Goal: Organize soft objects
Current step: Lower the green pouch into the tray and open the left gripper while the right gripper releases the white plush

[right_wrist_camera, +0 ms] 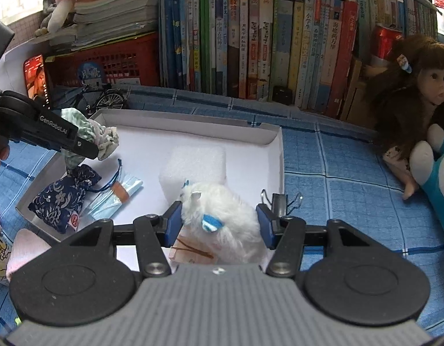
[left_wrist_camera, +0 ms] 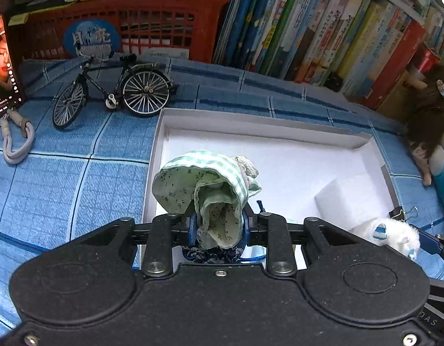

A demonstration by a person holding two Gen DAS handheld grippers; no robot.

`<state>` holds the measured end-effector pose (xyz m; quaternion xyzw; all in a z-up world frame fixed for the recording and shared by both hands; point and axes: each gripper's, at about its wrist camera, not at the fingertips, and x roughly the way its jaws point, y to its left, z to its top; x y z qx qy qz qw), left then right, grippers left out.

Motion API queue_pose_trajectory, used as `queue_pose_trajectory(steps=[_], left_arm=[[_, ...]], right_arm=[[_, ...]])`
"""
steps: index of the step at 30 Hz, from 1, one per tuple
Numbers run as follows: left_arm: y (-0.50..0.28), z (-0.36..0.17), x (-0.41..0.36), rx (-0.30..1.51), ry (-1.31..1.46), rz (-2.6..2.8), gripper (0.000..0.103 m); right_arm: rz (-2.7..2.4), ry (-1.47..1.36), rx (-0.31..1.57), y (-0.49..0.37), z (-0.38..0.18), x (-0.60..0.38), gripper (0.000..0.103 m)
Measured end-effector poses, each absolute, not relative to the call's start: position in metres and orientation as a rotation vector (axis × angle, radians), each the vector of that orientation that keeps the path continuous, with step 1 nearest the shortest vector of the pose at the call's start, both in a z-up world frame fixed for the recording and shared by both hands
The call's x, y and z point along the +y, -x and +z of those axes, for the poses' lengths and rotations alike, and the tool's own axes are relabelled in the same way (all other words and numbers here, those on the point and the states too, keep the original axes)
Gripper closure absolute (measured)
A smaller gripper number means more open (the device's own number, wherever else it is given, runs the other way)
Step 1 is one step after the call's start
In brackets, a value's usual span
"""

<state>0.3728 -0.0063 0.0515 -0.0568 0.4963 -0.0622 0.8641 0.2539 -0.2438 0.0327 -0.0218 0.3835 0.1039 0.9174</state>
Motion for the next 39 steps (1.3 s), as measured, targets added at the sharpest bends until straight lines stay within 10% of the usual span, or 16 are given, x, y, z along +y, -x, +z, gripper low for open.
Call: queue_pose_trajectory(steps=[39], left_arm=[[-0.256, 0.116, 0.037, 0.825, 0.130, -0.170, 0.031]], right_arm=[[0.149, -0.105, 0.602, -0.171, 0.083, -0.287, 0.020]])
